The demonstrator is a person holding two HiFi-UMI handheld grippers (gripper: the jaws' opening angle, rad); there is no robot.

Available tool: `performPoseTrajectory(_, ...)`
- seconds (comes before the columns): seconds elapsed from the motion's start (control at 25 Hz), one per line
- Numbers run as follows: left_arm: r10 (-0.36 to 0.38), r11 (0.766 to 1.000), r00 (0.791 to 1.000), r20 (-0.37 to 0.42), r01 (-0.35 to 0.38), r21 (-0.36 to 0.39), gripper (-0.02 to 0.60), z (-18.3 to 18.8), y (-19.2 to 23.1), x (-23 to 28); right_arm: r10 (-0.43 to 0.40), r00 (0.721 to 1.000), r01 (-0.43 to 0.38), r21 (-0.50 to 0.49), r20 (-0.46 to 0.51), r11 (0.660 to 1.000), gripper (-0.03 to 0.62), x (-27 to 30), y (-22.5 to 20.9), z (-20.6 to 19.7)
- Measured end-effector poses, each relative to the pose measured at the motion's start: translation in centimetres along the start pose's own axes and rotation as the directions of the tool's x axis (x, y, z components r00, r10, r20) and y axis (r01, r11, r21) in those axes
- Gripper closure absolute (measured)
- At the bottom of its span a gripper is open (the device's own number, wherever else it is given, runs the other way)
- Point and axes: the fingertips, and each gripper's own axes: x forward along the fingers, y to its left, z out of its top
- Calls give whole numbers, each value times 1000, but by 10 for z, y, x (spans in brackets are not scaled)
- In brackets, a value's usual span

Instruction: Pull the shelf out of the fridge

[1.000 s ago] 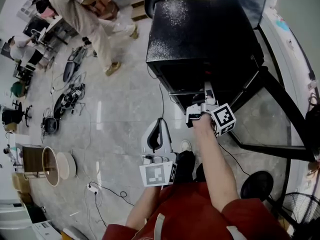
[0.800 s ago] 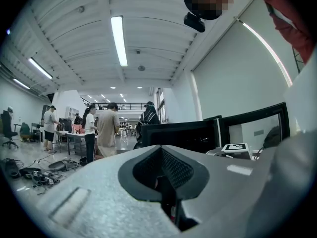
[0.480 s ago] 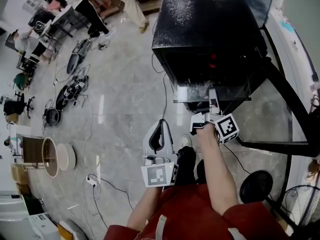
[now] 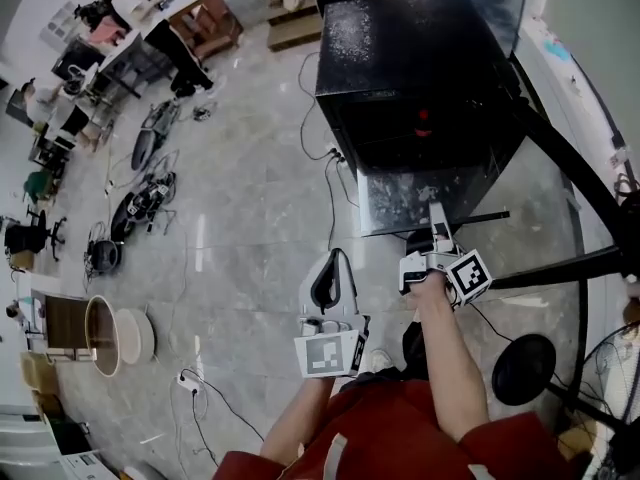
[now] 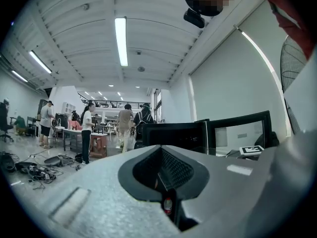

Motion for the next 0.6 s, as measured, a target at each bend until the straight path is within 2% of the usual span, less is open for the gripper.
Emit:
performPoseTrajectory(0.12, -14, 1000, 1000, -20, 14, -5, 584, 2, 11, -20, 16, 1000, -16, -30, 0, 999, 580, -29, 9, -4)
performPoseTrajectory(0.24, -30, 999, 999, 14, 30, -18, 584, 7, 18, -36, -8, 1000, 9, -54, 9, 998, 579, -56, 9, -6)
performPoseTrajectory(0.6, -61, 997, 998, -1, 61, -40, 584, 5, 21, -80, -39, 999, 39, -34, 20, 999, 577, -141, 22, -15)
